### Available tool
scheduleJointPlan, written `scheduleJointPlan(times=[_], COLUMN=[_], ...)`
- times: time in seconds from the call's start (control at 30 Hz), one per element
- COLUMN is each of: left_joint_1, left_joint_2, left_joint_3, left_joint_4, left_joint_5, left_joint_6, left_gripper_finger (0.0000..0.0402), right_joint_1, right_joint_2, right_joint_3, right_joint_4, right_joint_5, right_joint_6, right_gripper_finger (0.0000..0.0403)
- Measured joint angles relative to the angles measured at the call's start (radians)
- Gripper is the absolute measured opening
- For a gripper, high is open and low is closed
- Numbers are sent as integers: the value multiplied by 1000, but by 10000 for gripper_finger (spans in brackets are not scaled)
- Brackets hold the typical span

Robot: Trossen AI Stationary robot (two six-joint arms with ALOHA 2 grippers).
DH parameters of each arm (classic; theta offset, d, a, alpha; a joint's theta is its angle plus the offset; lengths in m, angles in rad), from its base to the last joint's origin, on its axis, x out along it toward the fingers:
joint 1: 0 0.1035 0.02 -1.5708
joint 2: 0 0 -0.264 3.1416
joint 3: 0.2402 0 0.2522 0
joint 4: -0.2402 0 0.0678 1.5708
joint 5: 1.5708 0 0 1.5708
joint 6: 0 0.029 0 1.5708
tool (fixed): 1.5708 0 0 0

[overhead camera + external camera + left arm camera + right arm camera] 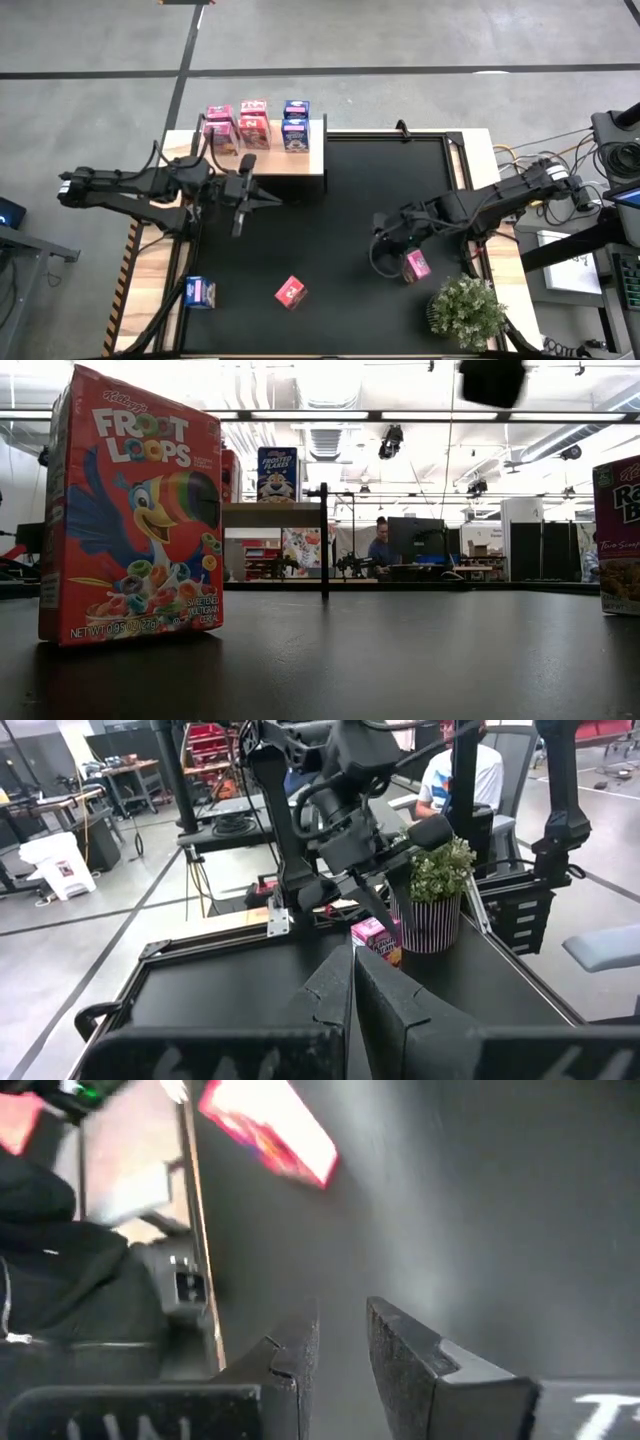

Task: Stack cereal on shelf
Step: Align the purple cereal box with the other purple cereal box on the shelf

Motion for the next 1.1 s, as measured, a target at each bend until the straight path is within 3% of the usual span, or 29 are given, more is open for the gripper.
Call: scheduleJointPlan(times=[0.23,0.4,0.87,1.1], left_joint_1=[0,0,0,0], left_joint_2=[5,5,5,5], left_joint_3=[0,0,0,0], left_joint_4=[14,16,13,13], left_joint_5=[0,0,0,0], left_joint_6=[0,0,19,27], left_gripper_finger=[0,0,0,0], right_joint_1=[71,123,147,147], right_joint_2=[9,8,81,86], right_joint_3=[67,79,72,65], right_joint_4=[-416,-548,-622,-622], right_joint_5=[4,12,24,-23], right_joint_6=[364,500,522,556], right_gripper_finger=[77,77,80,146])
